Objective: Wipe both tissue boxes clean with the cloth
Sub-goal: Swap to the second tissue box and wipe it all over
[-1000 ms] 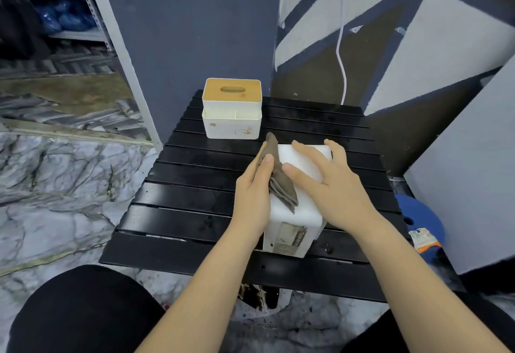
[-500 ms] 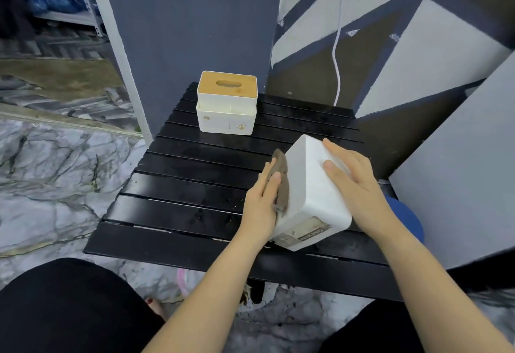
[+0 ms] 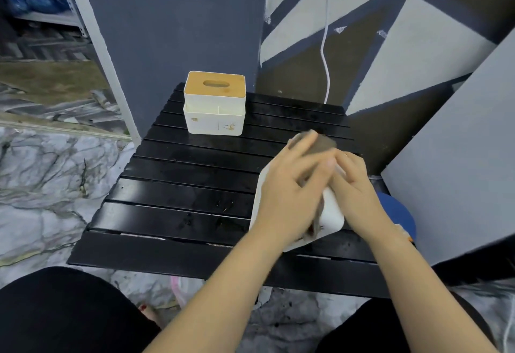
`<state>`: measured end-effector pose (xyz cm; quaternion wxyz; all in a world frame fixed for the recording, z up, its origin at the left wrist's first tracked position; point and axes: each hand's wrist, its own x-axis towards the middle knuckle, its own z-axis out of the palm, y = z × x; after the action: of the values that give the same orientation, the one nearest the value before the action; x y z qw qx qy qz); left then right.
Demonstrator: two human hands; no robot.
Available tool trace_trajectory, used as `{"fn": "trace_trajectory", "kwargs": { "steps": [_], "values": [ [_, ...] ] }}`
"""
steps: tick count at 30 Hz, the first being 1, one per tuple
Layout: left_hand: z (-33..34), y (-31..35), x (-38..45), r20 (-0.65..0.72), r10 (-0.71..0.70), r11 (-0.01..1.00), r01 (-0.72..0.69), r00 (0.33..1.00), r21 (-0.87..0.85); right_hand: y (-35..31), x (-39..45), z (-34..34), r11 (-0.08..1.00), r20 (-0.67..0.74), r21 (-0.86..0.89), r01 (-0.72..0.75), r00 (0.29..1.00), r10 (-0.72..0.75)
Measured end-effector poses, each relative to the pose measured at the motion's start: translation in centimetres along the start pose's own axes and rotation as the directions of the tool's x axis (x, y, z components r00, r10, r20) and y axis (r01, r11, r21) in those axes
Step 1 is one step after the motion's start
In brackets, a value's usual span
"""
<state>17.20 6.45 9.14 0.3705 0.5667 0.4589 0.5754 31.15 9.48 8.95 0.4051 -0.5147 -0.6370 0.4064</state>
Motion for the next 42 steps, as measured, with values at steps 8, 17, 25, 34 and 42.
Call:
{"fn": "trace_trajectory", "kwargs": {
  "steps": [8, 17, 25, 34, 42],
  "values": [
    [0.3, -2.9, -6.4, -0.054, 0.628, 0.749, -0.585, 0.776, 0.312, 1.8, -0.4, -1.2, 0.999, -0.037, 0.022, 0.038, 0.999, -0.037],
    [-1.5, -3.6, -2.9, 0.114, -0.041, 0.998, 0.036, 0.993, 0.048, 1.9, -0.1, -1.3, 0.999, -0.04, 0.05, -0.003, 0.999, 0.005],
    [-2.8, -7.2, 0.4, 0.006, -0.32, 0.947, 0.32, 0.947, -0.029, 1.8, -0.5, -0.9, 0.997, -0.087, 0.069, -0.034, 0.995, 0.039],
    [0.0, -6.2, -7.9, -0.483, -0.533, 0.845, 0.409, 0.695, -0.344, -0.1, 0.5, 1.0, 0.996, -0.033, -0.059, -0.071, 0.997, 0.069],
    [3.6, -0.6, -6.7, -0.59, -0.563, 0.822, 0.319, 0.579, -0.471, -1.9, 0.3, 4.0, 0.937, -0.136, -0.322, -0.137, 0.986, 0.097]
  ]
}}
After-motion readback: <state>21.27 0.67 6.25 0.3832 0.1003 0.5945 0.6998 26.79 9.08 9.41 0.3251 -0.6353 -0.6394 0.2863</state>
